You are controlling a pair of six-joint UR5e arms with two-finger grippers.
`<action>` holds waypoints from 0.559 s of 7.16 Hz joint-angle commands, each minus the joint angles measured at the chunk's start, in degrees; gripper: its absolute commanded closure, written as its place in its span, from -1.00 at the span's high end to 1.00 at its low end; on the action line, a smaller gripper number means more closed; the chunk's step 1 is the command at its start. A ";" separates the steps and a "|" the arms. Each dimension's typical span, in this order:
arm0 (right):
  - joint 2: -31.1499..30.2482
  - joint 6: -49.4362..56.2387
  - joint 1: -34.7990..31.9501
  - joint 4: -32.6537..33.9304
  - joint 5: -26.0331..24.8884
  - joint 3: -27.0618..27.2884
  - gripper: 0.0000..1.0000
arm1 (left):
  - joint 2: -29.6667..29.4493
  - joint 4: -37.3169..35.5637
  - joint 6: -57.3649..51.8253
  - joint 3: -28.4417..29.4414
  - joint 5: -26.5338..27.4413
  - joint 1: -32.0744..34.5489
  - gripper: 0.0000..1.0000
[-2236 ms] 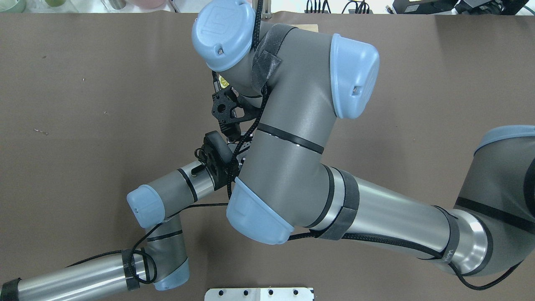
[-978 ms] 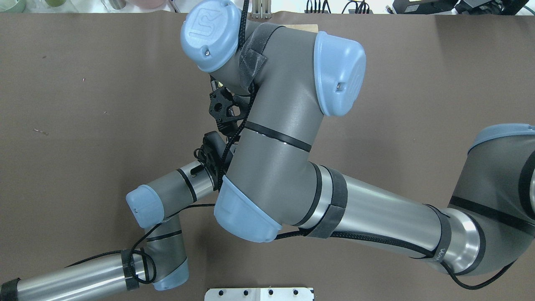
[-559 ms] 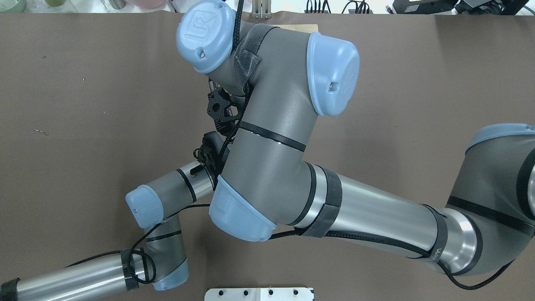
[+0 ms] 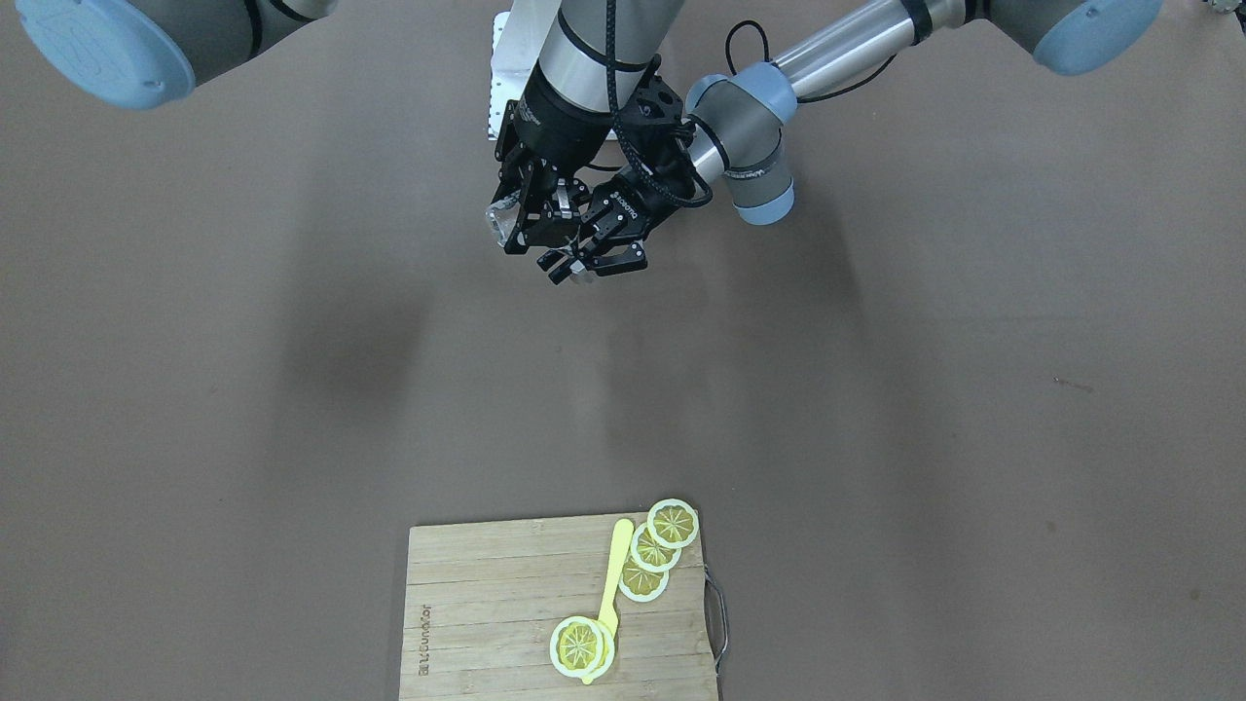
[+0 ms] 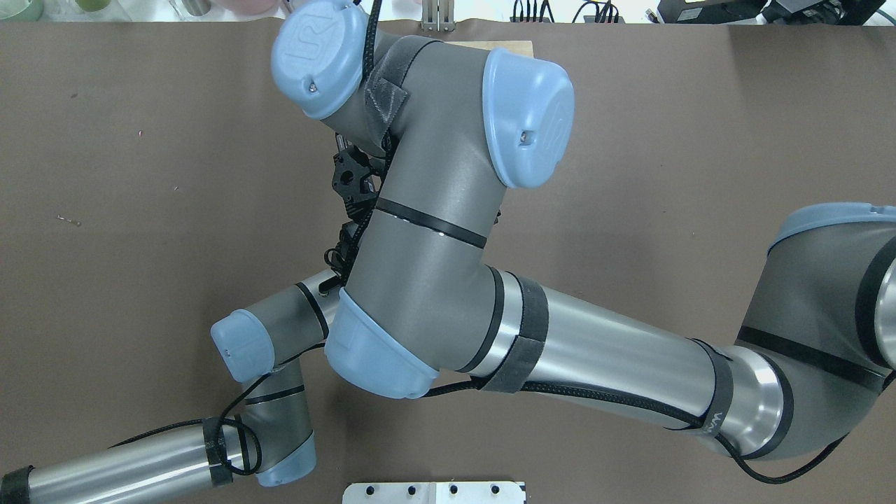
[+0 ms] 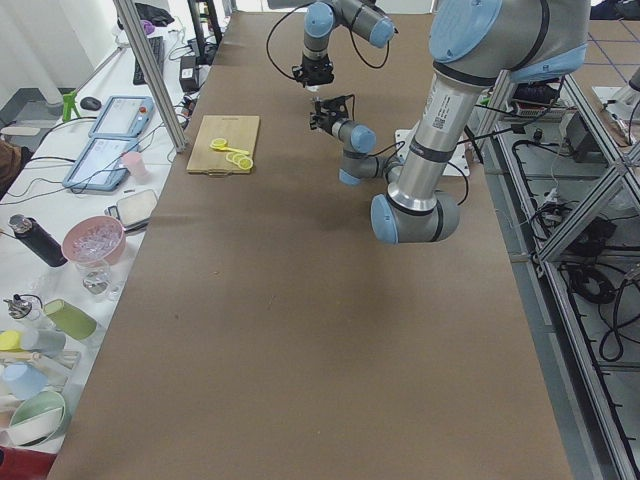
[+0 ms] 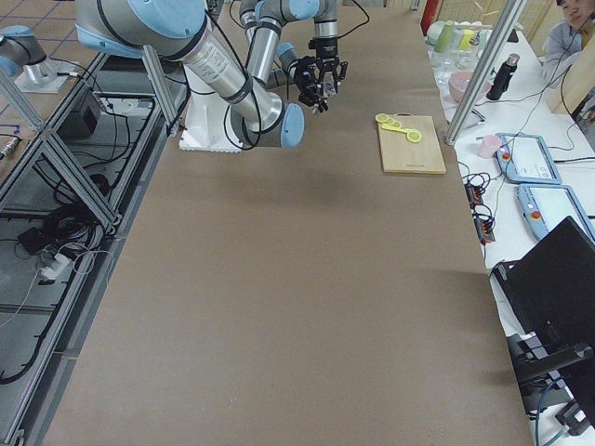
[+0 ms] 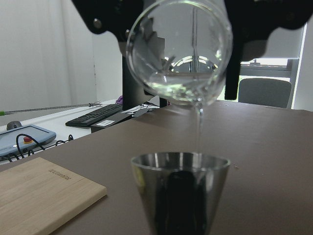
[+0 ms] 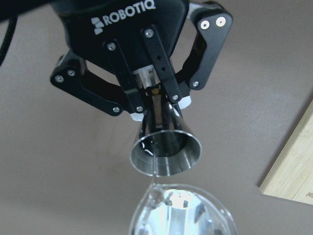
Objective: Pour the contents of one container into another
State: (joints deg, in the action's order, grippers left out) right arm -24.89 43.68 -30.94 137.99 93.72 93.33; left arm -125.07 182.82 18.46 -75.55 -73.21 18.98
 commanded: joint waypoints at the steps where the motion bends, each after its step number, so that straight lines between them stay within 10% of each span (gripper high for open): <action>1: 0.19 0.00 0.01 0.08 -0.03 -0.08 -1.00 | 0.00 0.00 0.00 -0.04 0.00 0.00 -1.00; 4: 0.63 -0.09 0.01 0.17 -1.26 -0.08 -1.00 | 0.00 0.00 0.00 -0.04 0.00 0.00 -1.00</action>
State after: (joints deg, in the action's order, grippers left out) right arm -24.44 43.61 -30.94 138.09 92.98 93.25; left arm -125.07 182.81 18.46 -75.56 -73.21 18.98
